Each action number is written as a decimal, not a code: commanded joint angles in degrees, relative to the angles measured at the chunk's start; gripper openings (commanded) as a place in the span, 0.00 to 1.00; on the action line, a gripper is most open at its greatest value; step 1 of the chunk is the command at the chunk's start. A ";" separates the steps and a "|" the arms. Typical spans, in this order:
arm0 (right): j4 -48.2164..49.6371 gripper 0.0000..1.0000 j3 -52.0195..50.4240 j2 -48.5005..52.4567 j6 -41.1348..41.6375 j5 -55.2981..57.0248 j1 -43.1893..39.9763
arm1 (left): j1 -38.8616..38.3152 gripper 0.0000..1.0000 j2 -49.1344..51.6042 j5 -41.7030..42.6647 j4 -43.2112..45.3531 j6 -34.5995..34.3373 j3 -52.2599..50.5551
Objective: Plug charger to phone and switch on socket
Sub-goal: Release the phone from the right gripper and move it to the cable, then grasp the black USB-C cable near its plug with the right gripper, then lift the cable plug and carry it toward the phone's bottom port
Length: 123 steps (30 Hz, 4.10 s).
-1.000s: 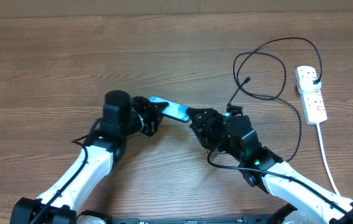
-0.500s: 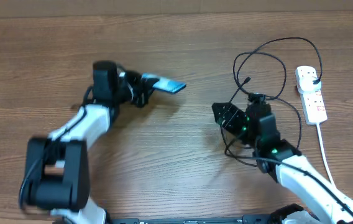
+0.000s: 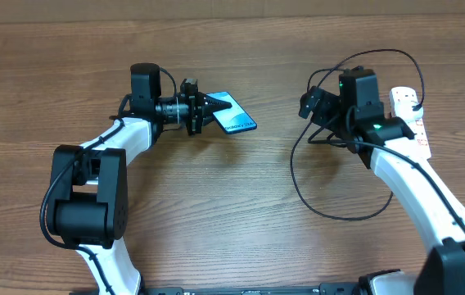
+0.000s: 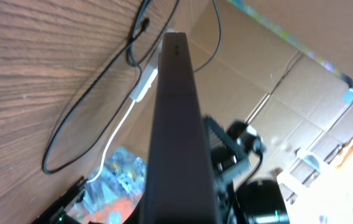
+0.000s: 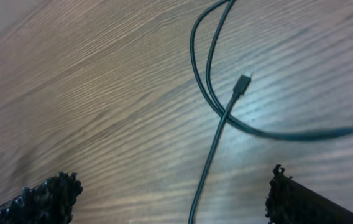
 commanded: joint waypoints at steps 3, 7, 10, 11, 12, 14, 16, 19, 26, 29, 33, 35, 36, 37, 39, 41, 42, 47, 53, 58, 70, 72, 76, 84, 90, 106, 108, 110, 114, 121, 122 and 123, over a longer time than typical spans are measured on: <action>3.04 0.81 0.22 7.56 -2.05 0.59 -0.11 | -0.15 0.04 -0.13 4.04 0.33 1.75 1.44; 4.96 0.72 0.22 12.92 2.62 0.52 -0.11 | -0.17 0.04 -0.13 3.41 0.33 2.38 1.44; 8.28 0.68 0.22 15.72 4.81 0.55 -0.11 | -0.17 0.04 -0.13 3.41 0.33 2.38 1.44; 9.40 0.68 0.22 16.15 4.81 0.59 -0.11 | -0.17 0.04 -0.13 3.41 0.33 2.38 1.44; 10.47 0.66 0.22 16.52 5.09 0.94 -0.11 | -0.17 0.04 -0.13 3.41 0.33 2.38 1.44; 12.26 0.64 0.22 17.16 6.08 2.16 -0.11 | -0.17 0.04 -0.13 3.39 0.33 2.38 1.44; 13.03 0.60 0.22 17.90 6.93 3.26 -0.07 | -0.17 0.04 -0.13 3.39 0.33 2.38 1.44; 12.92 0.58 0.20 19.19 6.91 4.96 -0.07 | -0.17 0.04 -0.13 3.39 0.33 2.38 1.44; 12.35 0.55 0.20 21.57 9.51 4.11 0.00 | -0.17 0.04 -0.13 3.39 0.33 2.36 1.44; 13.00 0.49 0.20 22.84 9.53 3.96 0.00 | -0.17 0.04 -0.13 3.41 0.33 2.36 1.44; 13.81 0.38 0.20 24.68 9.68 3.98 0.00 | -0.15 0.04 -0.13 3.39 0.33 2.36 1.44; 14.01 0.32 0.20 24.85 9.66 4.00 0.00 | -0.15 0.04 -0.15 3.39 0.33 2.34 1.44; 14.03 0.27 0.20 24.85 9.64 4.00 0.00 | -0.15 0.04 -0.13 3.39 0.33 2.34 1.44; 14.01 0.22 0.20 24.85 9.42 3.98 0.00 | -0.15 0.04 -0.13 3.39 0.33 2.34 1.44; 13.75 0.09 0.22 24.85 9.42 3.98 -0.02 | -0.17 0.04 -0.13 3.41 0.33 2.34 1.44; 12.85 0.04 0.26 24.59 9.46 3.82 -0.02 | -0.15 0.04 -0.13 3.74 0.33 2.38 1.44; 11.96 0.04 0.33 24.11 9.42 3.32 -0.02 | -0.15 0.04 -0.13 4.02 0.35 2.67 1.44; 6.62 0.04 0.33 18.14 4.42 0.68 -0.02 | -0.15 0.04 -0.13 4.28 0.35 3.21 1.44; -5.14 0.04 0.33 6.43 -1.81 -5.31 0.00 | -0.15 0.04 -0.13 4.28 0.35 3.21 1.44; -15.17 0.04 0.15 3.19 -6.84 -5.81 0.00 | -0.15 0.04 -0.13 4.28 0.35 3.87 1.44; -14.58 0.42 -12.13 3.52 -7.32 -5.66 5.62 | -0.11 0.04 -0.13 4.07 0.35 4.72 1.44; -13.64 0.54 -11.67 3.52 -7.30 -3.54 5.79 | -0.11 0.04 -0.13 3.87 0.35 4.70 1.44; -13.60 0.70 -9.86 3.52 -6.86 -0.83 5.79 | -0.11 0.04 -0.13 3.85 0.35 4.72 1.44; -9.11 0.76 -9.31 3.52 -7.85 -1.03 7.43 | -0.09 0.04 -0.13 3.67 0.35 4.72 1.44; -3.93 0.73 -9.33 4.35 -8.74 -0.28 10.08 | 2.60 0.04 -0.13 8.28 3.82 7.76 1.44; -6.67 0.41 -9.46 11.80 -3.85 6.43 13.53 | 10.36 0.04 -0.13 13.92 4.87 10.71 1.44; -6.78 0.35 -9.64 11.89 -3.85 6.60 13.53 | 10.36 0.06 -0.13 13.92 4.87 10.69 1.44; -6.84 0.29 -9.66 11.89 -3.87 6.62 13.53 | 10.36 0.06 -0.13 13.88 4.87 10.69 1.44; -6.78 0.15 -9.64 11.89 -3.85 6.62 13.53 | 10.36 0.08 -0.13 13.88 4.85 10.69 1.44; -7.13 0.04 -9.11 11.54 -2.40 0.61 13.40 | 10.40 0.04 -0.13 13.99 4.85 10.71 1.44; -7.91 0.04 -8.63 10.97 -2.62 -0.11 13.40 | 10.38 0.04 -0.13 13.90 4.87 10.69 1.44; -8.63 0.04 -8.20 10.45 -2.62 -0.66 13.40 | 10.23 0.04 -0.13 13.42 4.87 10.69 1.44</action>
